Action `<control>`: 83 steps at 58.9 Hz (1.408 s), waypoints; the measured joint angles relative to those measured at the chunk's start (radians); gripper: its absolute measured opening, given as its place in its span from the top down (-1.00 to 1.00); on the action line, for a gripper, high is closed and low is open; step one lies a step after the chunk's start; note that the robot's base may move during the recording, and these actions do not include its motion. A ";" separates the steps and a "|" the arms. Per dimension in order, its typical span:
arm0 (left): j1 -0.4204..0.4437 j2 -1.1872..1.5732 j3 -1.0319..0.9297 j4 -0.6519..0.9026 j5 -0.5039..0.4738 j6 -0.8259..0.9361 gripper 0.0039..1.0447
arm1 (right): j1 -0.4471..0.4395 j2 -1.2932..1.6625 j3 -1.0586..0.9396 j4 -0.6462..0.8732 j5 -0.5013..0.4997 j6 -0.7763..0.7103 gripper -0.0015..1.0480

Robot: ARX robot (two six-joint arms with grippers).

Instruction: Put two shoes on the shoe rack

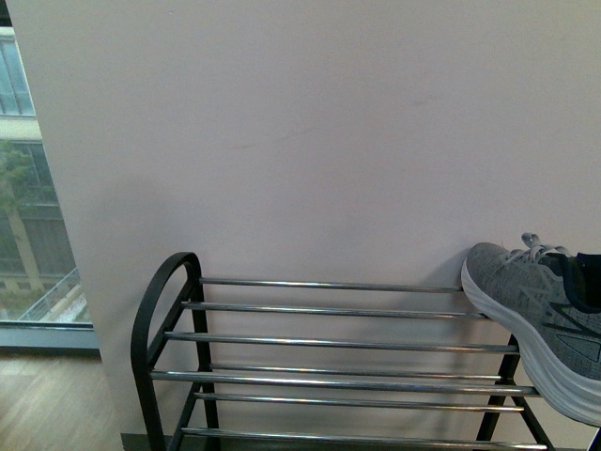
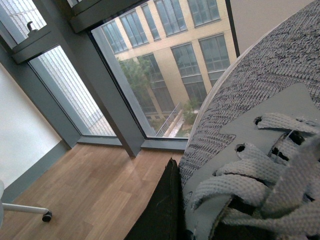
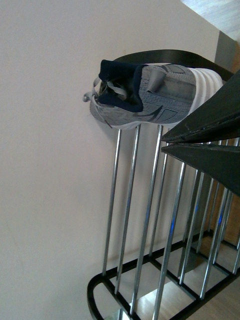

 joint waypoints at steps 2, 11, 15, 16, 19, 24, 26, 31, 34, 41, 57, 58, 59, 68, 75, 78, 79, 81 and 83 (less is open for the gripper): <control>0.000 0.000 0.000 0.000 0.000 0.000 0.98 | 0.000 -0.019 -0.005 -0.013 0.000 0.000 0.97; 0.000 0.000 0.000 0.000 -0.002 0.000 0.98 | 0.000 -0.072 -0.047 -0.008 0.000 0.000 0.97; 0.000 0.000 0.000 0.000 0.000 0.000 0.98 | 0.000 -0.097 -0.055 -0.034 0.003 0.000 0.97; 0.000 0.000 0.000 0.000 -0.001 0.000 0.98 | 0.000 -0.102 -0.055 -0.040 0.002 0.000 0.97; 0.000 0.000 0.000 0.000 0.000 0.000 0.98 | 0.001 -0.138 -0.055 -0.070 0.001 0.000 0.97; 0.000 0.000 0.000 0.000 0.000 0.000 0.98 | 0.001 -0.188 -0.056 -0.111 0.001 0.000 0.97; 0.000 0.000 0.000 0.000 0.000 0.000 0.98 | 0.001 -0.215 -0.056 -0.136 0.001 0.000 0.97; 0.000 0.000 0.000 0.000 0.000 0.000 0.98 | 0.001 -0.257 -0.056 -0.177 0.001 0.000 0.97; 0.000 0.000 0.000 0.000 0.000 0.000 0.98 | 0.001 -0.285 -0.056 -0.204 0.001 0.000 0.97; 0.000 0.000 0.000 0.000 0.000 0.000 0.98 | 0.001 -0.371 -0.056 -0.284 0.001 0.000 0.97; 0.000 0.000 0.000 0.000 0.000 0.000 0.98 | 0.001 -0.494 -0.056 -0.404 0.001 0.000 0.97; 0.000 0.000 0.000 0.000 0.000 0.000 0.98 | 0.001 -0.500 -0.056 -0.410 0.001 0.000 0.97; 0.000 0.000 0.000 0.000 0.000 0.000 0.98 | 0.001 -0.504 -0.056 -0.414 0.001 0.000 0.97; 0.000 0.000 0.000 0.000 0.000 0.000 0.98 | 0.001 -0.549 -0.056 -0.459 0.001 0.000 0.97; 0.000 0.000 0.000 0.000 0.000 0.000 0.98 | 0.001 -0.577 -0.056 -0.488 0.001 0.000 0.97; 0.000 0.000 0.000 0.000 0.000 0.000 0.98 | 0.001 -0.586 -0.056 -0.497 0.001 0.000 0.97; 0.000 0.000 0.000 0.000 0.000 0.000 0.98 | 0.001 -0.591 -0.056 -0.501 0.001 0.000 0.97; 0.000 0.000 0.000 0.000 0.000 0.000 0.98 | 0.001 -0.597 -0.056 -0.508 0.001 0.000 0.97; 0.000 0.000 0.000 0.000 0.000 0.000 0.98 | 0.001 -0.624 -0.056 -0.537 0.002 0.000 0.97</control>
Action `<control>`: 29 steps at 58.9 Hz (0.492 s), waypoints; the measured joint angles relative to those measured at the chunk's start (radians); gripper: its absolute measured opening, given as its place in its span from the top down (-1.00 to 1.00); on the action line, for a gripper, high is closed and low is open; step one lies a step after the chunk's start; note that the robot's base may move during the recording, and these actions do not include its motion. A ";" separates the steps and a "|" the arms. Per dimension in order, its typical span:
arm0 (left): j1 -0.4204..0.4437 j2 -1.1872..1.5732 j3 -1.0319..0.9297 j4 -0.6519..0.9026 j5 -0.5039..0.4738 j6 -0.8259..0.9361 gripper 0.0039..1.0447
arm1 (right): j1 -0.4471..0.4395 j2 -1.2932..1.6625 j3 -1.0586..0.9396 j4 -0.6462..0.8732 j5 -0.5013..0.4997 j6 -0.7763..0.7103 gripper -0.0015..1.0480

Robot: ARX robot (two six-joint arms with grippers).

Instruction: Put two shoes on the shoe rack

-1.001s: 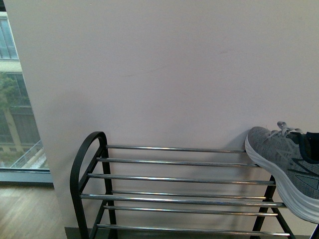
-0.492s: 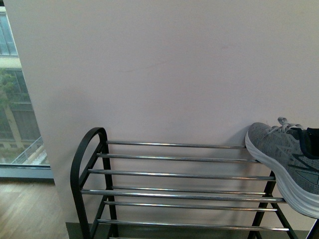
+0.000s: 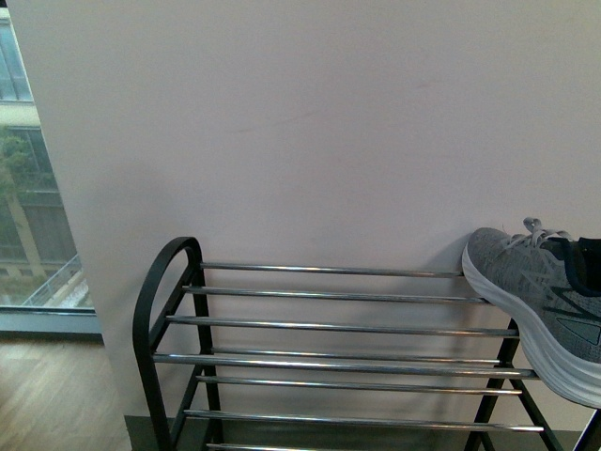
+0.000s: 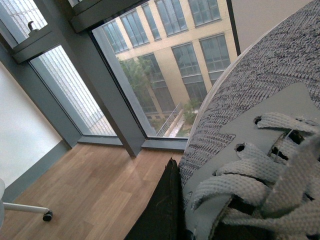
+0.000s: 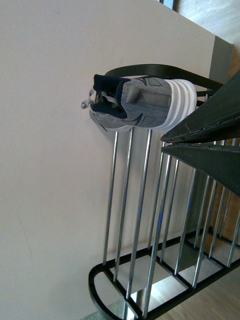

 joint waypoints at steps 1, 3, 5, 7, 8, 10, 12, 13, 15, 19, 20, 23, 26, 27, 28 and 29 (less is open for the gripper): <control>0.000 0.000 0.000 0.000 0.000 0.000 0.98 | 0.000 -0.024 0.000 -0.039 0.000 0.000 0.97; 0.000 0.000 0.000 0.000 0.001 0.000 0.98 | 0.000 -0.067 0.000 -0.098 -0.002 0.000 0.97; 0.000 0.000 0.000 0.000 0.000 0.000 0.98 | 0.000 -0.104 0.000 -0.132 0.000 0.000 0.97; 0.000 0.000 0.000 0.000 0.000 0.000 0.98 | 0.000 -0.128 0.000 -0.141 -0.001 0.000 0.97; 0.000 0.000 0.000 0.000 -0.001 0.000 0.98 | 0.000 -0.133 0.000 -0.142 -0.001 0.000 0.97; 0.000 0.000 0.000 0.000 -0.002 0.000 0.98 | 0.000 -0.143 0.000 -0.146 0.000 0.000 0.97; 0.000 0.000 0.000 0.000 -0.001 0.000 0.98 | 0.000 -0.143 0.000 -0.148 0.000 0.000 0.97; 0.000 0.000 0.000 0.000 -0.001 0.000 0.98 | 0.000 -0.143 0.000 -0.148 0.000 0.000 0.97; 0.000 0.000 0.000 0.000 0.000 0.000 0.98 | 0.000 -0.143 0.000 -0.148 0.000 0.000 0.97; 0.000 0.000 0.000 0.000 -0.001 0.000 0.98 | 0.000 -0.146 0.000 -0.148 0.000 0.000 0.97; 0.000 0.000 0.000 0.000 -0.001 0.000 0.98 | 0.000 -0.146 0.000 -0.148 0.000 0.000 0.97; 0.000 0.000 0.000 0.000 -0.002 0.000 0.98 | 0.000 -0.146 0.000 -0.148 0.000 0.000 0.97; 0.000 0.000 0.000 0.000 -0.002 0.000 0.98 | 0.000 -0.146 0.000 -0.148 0.000 0.000 0.97; 0.000 0.000 0.000 0.000 -0.001 0.000 0.98 | 0.000 -0.146 0.000 -0.148 0.000 -0.001 0.94; 0.000 0.000 0.000 0.000 -0.001 0.000 0.98 | 0.000 -0.146 0.000 -0.148 0.000 0.000 0.91; 0.000 0.000 0.000 0.000 -0.001 0.000 0.98 | 0.000 -0.146 0.000 -0.148 0.000 0.000 0.84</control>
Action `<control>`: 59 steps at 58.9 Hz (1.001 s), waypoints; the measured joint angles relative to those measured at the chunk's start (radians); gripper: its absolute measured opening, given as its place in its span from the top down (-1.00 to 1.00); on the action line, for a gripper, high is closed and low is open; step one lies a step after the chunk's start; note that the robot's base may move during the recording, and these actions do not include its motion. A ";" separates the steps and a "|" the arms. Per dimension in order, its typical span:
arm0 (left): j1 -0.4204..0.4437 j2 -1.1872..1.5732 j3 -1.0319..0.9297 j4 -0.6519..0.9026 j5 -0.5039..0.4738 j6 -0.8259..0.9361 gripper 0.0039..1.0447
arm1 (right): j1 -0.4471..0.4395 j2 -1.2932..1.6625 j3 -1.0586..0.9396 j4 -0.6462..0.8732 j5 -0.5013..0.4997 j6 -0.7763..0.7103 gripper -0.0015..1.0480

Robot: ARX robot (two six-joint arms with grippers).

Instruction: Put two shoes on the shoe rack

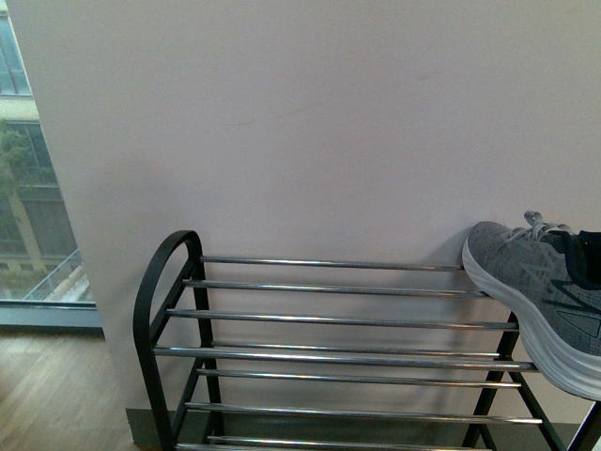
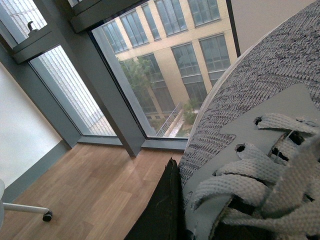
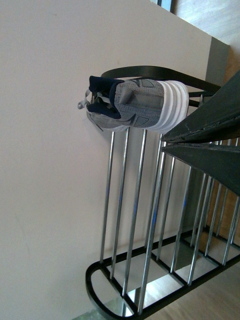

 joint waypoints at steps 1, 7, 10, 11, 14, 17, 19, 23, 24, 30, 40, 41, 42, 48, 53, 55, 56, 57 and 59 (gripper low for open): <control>0.000 0.000 0.000 0.000 0.000 0.000 0.98 | 0.000 0.000 0.000 0.000 0.000 0.000 0.77; 0.000 0.000 0.000 0.000 -0.001 0.000 0.98 | 0.000 0.000 0.000 0.000 0.000 0.000 0.47; 0.000 0.000 0.000 0.000 -0.001 0.000 0.98 | 0.000 0.000 0.000 0.000 0.000 0.000 0.34; 0.000 0.000 0.000 0.000 -0.001 0.000 0.98 | 0.000 0.000 0.000 0.000 0.000 0.000 0.27; 0.000 0.000 0.000 0.000 0.001 0.000 0.98 | 0.000 0.000 0.000 0.000 0.000 0.000 0.01; 0.000 0.000 0.000 0.000 0.000 0.000 0.98 | 0.000 0.000 0.000 0.000 -0.002 0.000 -0.19; 0.001 0.000 0.000 0.000 -0.006 0.000 0.98 | 0.000 0.000 0.000 0.000 -0.002 0.000 -0.29; 0.002 -0.001 0.000 0.000 -0.014 0.000 0.98 | 0.000 0.000 0.000 0.000 -0.003 0.000 -0.53; 0.002 -0.002 0.000 0.000 -0.014 0.000 0.98 | 0.000 0.000 0.000 0.000 -0.003 0.000 -0.56; 0.000 -0.001 0.002 -0.018 -0.003 -0.009 0.98 | 0.000 -0.001 0.000 0.000 0.001 0.001 -0.85; -0.085 0.179 0.225 -0.397 0.110 -0.320 0.98 | 0.002 -0.002 0.000 -0.002 0.003 0.000 -0.82; -0.097 0.219 0.251 -0.394 0.128 -0.359 0.98 | 0.002 -0.002 0.000 -0.002 0.003 0.000 -0.82; -0.112 0.290 0.293 -0.377 0.157 -0.403 0.98 | 0.002 -0.001 0.000 -0.002 0.003 0.000 -0.82; -0.142 0.575 0.499 -0.389 0.321 -0.616 0.98 | 0.002 -0.001 0.000 -0.002 0.000 0.000 -0.82; -0.149 0.761 0.659 -0.455 0.397 -0.744 0.98 | 0.002 -0.002 0.000 -0.002 0.000 0.000 -0.82; -0.155 0.829 0.724 -0.493 0.408 -0.779 0.98 | 0.002 -0.002 0.000 -0.002 0.000 0.000 -0.82; -0.157 0.851 0.744 -0.505 0.409 -0.792 0.98 | 0.002 -0.002 0.000 -0.002 0.000 0.000 -0.82; -0.162 0.893 0.786 -0.529 0.412 -0.815 0.98 | 0.002 -0.002 0.000 -0.002 0.000 0.000 -0.82; -0.172 0.956 0.849 -0.568 0.417 -0.848 0.98 | 0.002 -0.002 0.000 -0.002 0.000 0.000 -0.82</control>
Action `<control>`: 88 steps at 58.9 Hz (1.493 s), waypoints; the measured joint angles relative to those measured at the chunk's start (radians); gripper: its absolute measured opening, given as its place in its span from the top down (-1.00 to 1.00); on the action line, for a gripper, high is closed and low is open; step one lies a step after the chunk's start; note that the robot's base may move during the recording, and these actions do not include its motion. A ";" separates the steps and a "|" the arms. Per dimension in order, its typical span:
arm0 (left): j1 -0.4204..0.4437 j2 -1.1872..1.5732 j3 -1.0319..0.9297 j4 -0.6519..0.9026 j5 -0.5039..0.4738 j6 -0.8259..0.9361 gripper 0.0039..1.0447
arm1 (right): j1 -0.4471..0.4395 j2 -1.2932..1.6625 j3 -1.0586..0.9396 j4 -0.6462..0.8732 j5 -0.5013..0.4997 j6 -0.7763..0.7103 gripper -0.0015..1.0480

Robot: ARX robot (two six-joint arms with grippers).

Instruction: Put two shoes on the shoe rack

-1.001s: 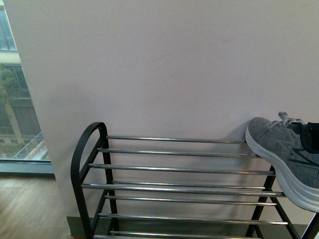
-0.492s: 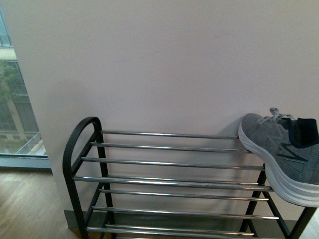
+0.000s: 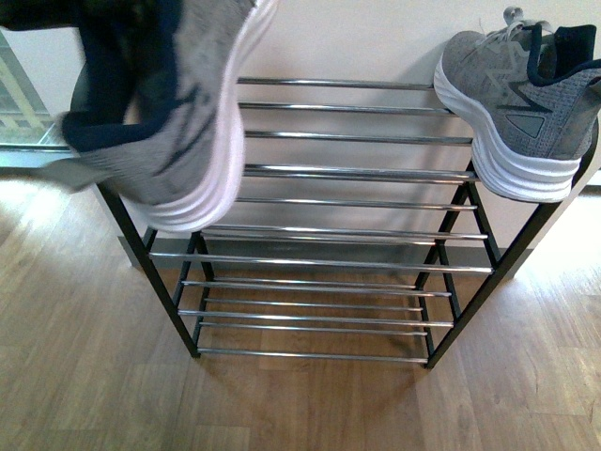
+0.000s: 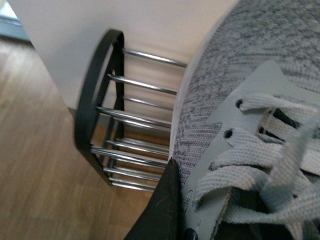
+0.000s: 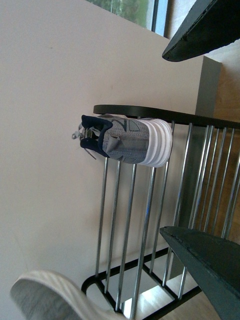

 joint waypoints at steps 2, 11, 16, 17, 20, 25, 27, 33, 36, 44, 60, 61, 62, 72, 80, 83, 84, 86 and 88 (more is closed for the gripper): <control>-0.011 0.059 0.063 -0.040 0.006 -0.026 0.98 | 0.000 0.000 0.000 0.000 0.000 0.000 -0.82; -0.066 0.288 0.358 -0.214 0.050 -0.097 0.98 | 0.000 0.000 0.000 0.000 0.000 0.000 -0.82; -0.095 0.405 0.550 -0.323 0.097 -0.142 0.98 | 0.000 0.000 0.000 0.000 0.000 0.000 -0.82; -0.099 0.417 0.572 -0.334 0.101 -0.149 0.98 | 0.000 0.000 0.000 0.000 0.000 0.000 -0.82; -0.121 0.481 0.681 -0.383 0.124 -0.168 0.98 | 0.000 0.000 0.000 0.000 0.000 0.000 -0.82; -0.159 0.579 0.850 -0.444 0.149 -0.192 0.98 | 0.000 0.000 0.000 0.000 0.000 0.000 -0.82; -0.171 0.613 0.910 -0.468 0.158 -0.200 0.98 | 0.000 0.000 0.000 0.000 0.000 0.000 -0.82; -0.199 0.701 1.051 -0.524 0.173 -0.218 0.98 | 0.000 0.000 0.000 0.000 0.000 0.000 -0.82; -0.209 0.744 1.118 -0.559 0.171 -0.236 0.98 | 0.000 0.000 0.000 0.000 0.000 0.000 -0.82; -0.216 0.834 1.249 -0.629 0.138 -0.288 0.98 | 0.000 0.000 0.000 0.000 0.000 0.000 -0.82; -0.205 0.858 1.232 -0.578 0.136 -0.408 0.98 | 0.000 0.000 0.000 0.000 0.000 0.000 -0.82; -0.205 0.857 1.225 -0.573 0.136 -0.411 0.98 | 0.000 0.000 0.000 0.000 0.000 0.000 -0.82; -0.206 0.856 1.209 -0.565 0.134 -0.422 0.98 | 0.000 0.000 0.000 0.000 0.000 0.000 -0.82; -0.208 0.859 1.147 -0.558 0.121 -0.490 0.98 | 0.000 0.000 0.000 0.000 0.000 0.000 -0.82; -0.210 0.880 1.180 -0.571 0.141 -0.480 0.98 | 0.000 0.000 0.000 0.000 0.000 0.000 -0.82; -0.212 0.895 1.213 -0.589 0.149 -0.458 0.98 | 0.000 0.000 0.000 0.000 0.000 0.000 -0.82; -0.213 0.906 1.234 -0.602 0.148 -0.447 0.98 | 0.000 0.000 0.000 0.000 0.000 0.000 -0.82; -0.215 0.919 1.265 -0.627 0.154 -0.424 0.98 | 0.000 0.000 0.000 0.000 0.000 0.000 -0.82; -0.216 0.925 1.281 -0.632 0.158 -0.398 0.98 | 0.000 0.000 0.000 0.000 0.000 0.000 -0.82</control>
